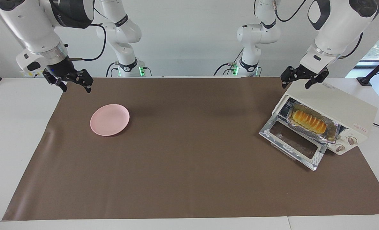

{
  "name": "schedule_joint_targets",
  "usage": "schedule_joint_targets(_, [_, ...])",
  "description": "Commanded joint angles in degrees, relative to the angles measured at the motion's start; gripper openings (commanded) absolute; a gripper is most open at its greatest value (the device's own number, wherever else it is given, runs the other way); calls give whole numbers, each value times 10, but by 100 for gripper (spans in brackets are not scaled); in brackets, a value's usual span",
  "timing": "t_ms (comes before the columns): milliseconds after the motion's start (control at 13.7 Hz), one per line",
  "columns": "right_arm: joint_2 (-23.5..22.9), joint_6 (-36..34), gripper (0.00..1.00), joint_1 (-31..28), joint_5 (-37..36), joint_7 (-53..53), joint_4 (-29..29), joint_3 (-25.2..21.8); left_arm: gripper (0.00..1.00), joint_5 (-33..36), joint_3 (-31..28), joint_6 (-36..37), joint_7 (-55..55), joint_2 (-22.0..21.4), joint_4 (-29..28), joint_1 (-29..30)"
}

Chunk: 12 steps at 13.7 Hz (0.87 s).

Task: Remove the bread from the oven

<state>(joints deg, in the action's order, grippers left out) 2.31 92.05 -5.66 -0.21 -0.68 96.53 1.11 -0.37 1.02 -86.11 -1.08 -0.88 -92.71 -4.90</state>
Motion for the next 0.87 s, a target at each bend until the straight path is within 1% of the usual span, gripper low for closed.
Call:
schedule_joint_targets(0, [10,-4,100,-6,4,-7,10,6,100,8,5,-14,-7,-16,-20,4])
schedule_joint_targets(364, [10,-4,100,-6,3,-7,10,6,100,9,4,-14,-1,-7,-19,2])
schedule_joint_targets(656, [10,-4,100,-6,3,-7,10,6,100,22,17,-6,79,50,28,2])
schedule_joint_targets(729, [10,-4,100,-6,3,-7,10,6,100,22,19,-4,87,70,44,2])
schedule_joint_targets(802, [10,-4,100,-6,4,-7,10,6,100,23,23,1,122,92,60,1])
